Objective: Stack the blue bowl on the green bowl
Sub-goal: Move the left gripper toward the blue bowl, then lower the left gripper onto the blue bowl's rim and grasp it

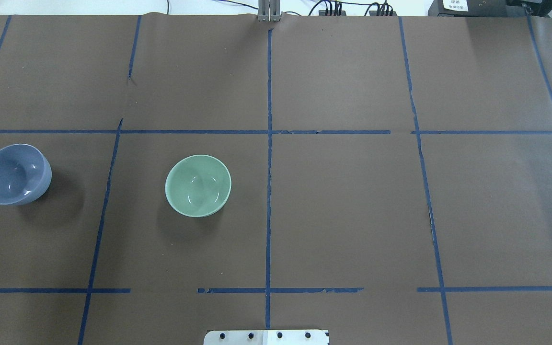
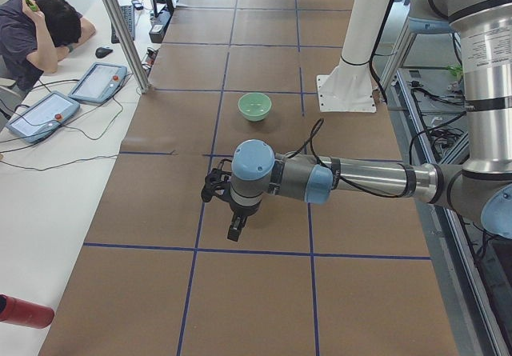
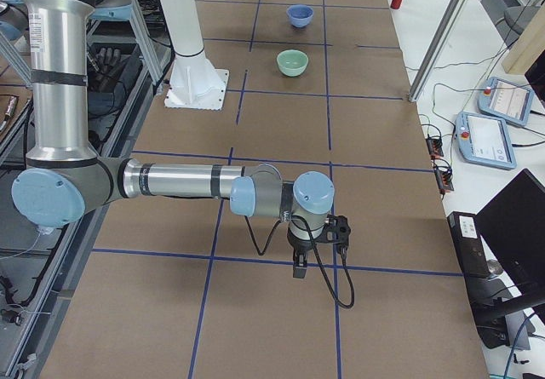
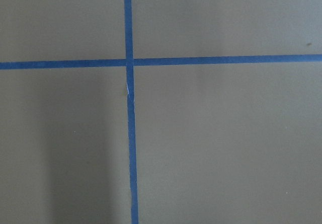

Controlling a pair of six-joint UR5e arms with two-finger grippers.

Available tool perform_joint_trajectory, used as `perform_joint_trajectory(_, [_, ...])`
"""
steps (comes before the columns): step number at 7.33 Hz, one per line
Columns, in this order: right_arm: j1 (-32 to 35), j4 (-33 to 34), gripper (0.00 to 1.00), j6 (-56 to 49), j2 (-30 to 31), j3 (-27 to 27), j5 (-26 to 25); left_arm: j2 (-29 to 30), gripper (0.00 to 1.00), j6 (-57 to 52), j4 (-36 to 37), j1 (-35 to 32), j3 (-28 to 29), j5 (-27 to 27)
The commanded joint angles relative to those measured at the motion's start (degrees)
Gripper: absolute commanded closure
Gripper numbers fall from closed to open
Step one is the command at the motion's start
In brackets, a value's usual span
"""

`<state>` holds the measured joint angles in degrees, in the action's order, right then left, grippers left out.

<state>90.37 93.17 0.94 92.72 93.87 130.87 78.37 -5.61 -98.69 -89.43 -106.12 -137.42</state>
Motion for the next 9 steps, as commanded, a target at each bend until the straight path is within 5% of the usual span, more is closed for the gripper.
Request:
perform_joint_trajectory(1, [-0.02, 0.00, 0.00, 0.02, 0.00, 0.00, 0.00, 0.29, 0.00, 14.92, -9.09, 7.91, 0.99, -0.14])
perform_joint_trajectory(4, [-0.02, 0.00, 0.00, -0.06, 0.00, 0.00, 0.00, 0.46, 0.00, 42.90, -32.91, 20.93, 10.11, 10.12])
perform_joint_trajectory(8, [-0.02, 0.00, 0.00, 0.02, 0.00, 0.00, 0.00, 3.89, 0.06, 52.53, -34.47, 28.95, 12.43, 14.08])
perform_joint_trajectory(9, [-0.02, 0.00, 0.00, -0.06, 0.00, 0.00, 0.00, 3.80, 0.56, 52.89, -34.21, 28.96, 12.25, 13.67])
